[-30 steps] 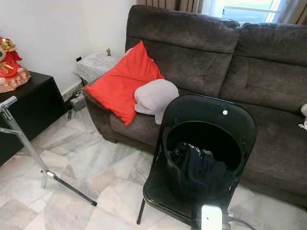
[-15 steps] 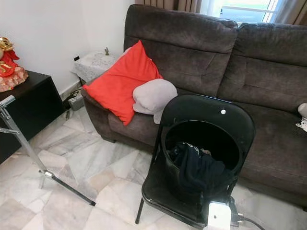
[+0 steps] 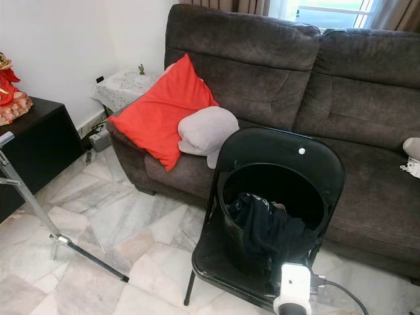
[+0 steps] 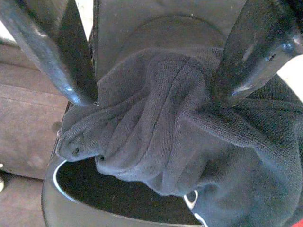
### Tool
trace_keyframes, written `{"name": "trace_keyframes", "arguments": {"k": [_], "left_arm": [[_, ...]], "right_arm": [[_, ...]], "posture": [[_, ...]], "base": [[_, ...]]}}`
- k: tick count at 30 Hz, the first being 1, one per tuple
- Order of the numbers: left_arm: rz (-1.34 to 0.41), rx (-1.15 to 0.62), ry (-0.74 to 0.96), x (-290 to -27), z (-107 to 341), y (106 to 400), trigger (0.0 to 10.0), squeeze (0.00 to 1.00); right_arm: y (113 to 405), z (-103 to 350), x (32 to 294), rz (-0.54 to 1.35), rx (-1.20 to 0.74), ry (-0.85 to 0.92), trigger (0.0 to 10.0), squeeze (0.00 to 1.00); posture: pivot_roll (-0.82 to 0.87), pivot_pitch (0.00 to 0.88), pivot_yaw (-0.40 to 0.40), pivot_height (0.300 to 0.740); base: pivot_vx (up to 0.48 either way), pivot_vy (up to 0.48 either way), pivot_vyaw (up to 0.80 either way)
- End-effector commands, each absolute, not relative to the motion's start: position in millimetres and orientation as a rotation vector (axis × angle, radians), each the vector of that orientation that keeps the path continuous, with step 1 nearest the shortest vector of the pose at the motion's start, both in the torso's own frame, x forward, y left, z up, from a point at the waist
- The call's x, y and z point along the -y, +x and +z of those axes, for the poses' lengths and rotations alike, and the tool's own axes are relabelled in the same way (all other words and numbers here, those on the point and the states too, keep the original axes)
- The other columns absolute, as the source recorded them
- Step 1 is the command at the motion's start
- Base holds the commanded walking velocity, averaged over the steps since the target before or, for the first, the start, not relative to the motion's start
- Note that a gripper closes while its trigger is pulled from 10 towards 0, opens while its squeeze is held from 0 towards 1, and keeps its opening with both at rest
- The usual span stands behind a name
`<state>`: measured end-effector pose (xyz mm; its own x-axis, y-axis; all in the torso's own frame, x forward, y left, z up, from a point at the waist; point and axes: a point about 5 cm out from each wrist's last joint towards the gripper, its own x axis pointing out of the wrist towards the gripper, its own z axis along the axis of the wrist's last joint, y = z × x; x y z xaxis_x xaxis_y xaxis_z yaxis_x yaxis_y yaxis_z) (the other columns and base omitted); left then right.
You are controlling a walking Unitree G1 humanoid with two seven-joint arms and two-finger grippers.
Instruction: Hang hanger
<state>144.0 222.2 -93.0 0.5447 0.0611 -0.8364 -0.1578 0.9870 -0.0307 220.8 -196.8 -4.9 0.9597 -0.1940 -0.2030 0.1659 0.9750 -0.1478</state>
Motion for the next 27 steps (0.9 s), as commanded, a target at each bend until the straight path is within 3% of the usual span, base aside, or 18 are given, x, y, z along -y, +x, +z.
{"name": "trace_keyframes", "arguments": {"k": [1, 5, 6, 7, 8, 9, 10, 24, 25, 26, 27], "left_arm": [[0.117, -0.998, -0.092, -222.8, -93.7, 141.7, 10.0, 0.0], [0.116, -0.997, -0.091, -223.1, -93.6, 141.9, 10.0, 0.0], [0.116, -0.998, -0.09, -223.4, -93.6, 141.6, 10.0, 0.0], [0.116, -0.999, -0.09, -223.5, -93.6, 141.5, 10.0, 0.0], [0.116, -0.999, -0.089, -223.8, -93.7, 141.2, 10.0, 0.0], [0.117, -1.0, -0.089, -223.9, -93.7, 141.0, 10.0, 0.0], [0.118, -1.003, -0.088, -224.4, -94.0, 140.2, 10.0, 0.0], [0.116, -1.01, -0.086, -222.9, -94.9, 138.7, 10.0, 0.0], [0.112, -1.011, -0.081, -222.6, -95.0, 138.7, 10.0, 0.0], [0.11, -1.011, -0.08, -222.5, -95.0, 138.7, 10.0, 0.0], [0.111, -1.011, -0.08, -222.4, -95.0, 138.7, 10.0, 0.0]], "right_arm": [[217.9, -10.0, 198.5, -0.193, -0.256, -0.118, 0.0, 0.0], [215.2, -14.4, 196.2, -0.18, -0.279, -0.109, 0.2, 0.0], [214.9, -15.6, 195.1, -0.172, -0.285, -0.107, 1.6, 0.0], [214.7, -15.9, 194.5, -0.169, -0.286, -0.108, 4.6, 0.0], [214.7, -16.0, 193.9, -0.167, -0.287, -0.107, 8.9, 0.0], [214.7, -16.0, 193.6, -0.165, -0.288, -0.107, 8.9, 0.0], [215.1, -16.6, 192.6, -0.162, -0.292, -0.106, 10.0, 0.0], [222.2, -13.0, 189.7, -0.135, -0.271, -0.103, 10.0, 0.0], [222.8, -12.8, 189.3, -0.131, -0.27, -0.102, 3.6, 0.0], [223.1, -12.6, 189.1, -0.13, -0.269, -0.102, 3.6, 0.0], [223.4, -12.4, 188.6, -0.127, -0.268, -0.099, 0.0, 0.0]], "posture": [[-0.01, 0.038, 0.019, 0.74], [-0.01, 0.038, 0.019, 0.74], [-0.01, 0.038, 0.019, 0.74], [-0.01, 0.038, 0.019, 0.74], [-0.01, 0.038, 0.019, 0.74], [-0.01, 0.037, 0.02, 0.74], [-0.01, 0.037, 0.02, 0.74], [-0.01, 0.035, 0.018, 0.74], [-0.01, 0.035, 0.018, 0.74], [-0.01, 0.035, 0.018, 0.74], [-0.01, 0.035, 0.018, 0.74]], "base": [[0.0, 0.0, 0.0], [0.0, 0.0, 0.0], [0.0, 0.0, 0.0], [0.0, 0.0, 0.0], [0.0, 0.0, 0.0], [0.0, 0.0, 0.0], [0.0, 0.0, 0.0], [0.0, 0.0, 0.0], [0.0, 0.0, 0.0], [0.0, 0.0, 0.0], [0.0, 0.0, 0.0]]}}
